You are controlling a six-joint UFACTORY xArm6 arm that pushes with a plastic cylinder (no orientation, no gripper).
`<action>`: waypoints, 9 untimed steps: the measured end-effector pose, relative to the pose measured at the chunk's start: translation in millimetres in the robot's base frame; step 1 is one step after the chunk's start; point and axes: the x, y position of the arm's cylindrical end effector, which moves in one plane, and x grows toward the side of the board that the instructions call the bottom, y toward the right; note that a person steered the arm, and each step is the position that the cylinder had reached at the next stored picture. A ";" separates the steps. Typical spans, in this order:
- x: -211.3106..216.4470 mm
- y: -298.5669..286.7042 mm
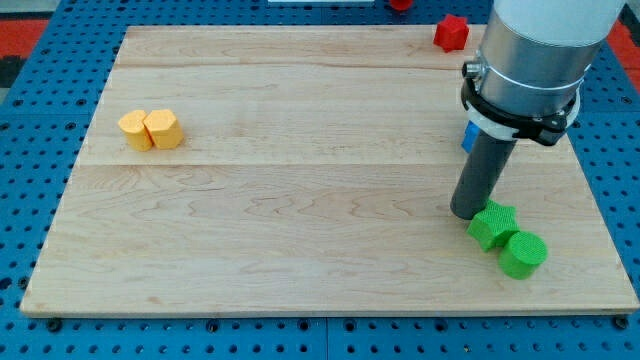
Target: Move blue blocks towards red star
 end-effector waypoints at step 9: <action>-27.8 14.4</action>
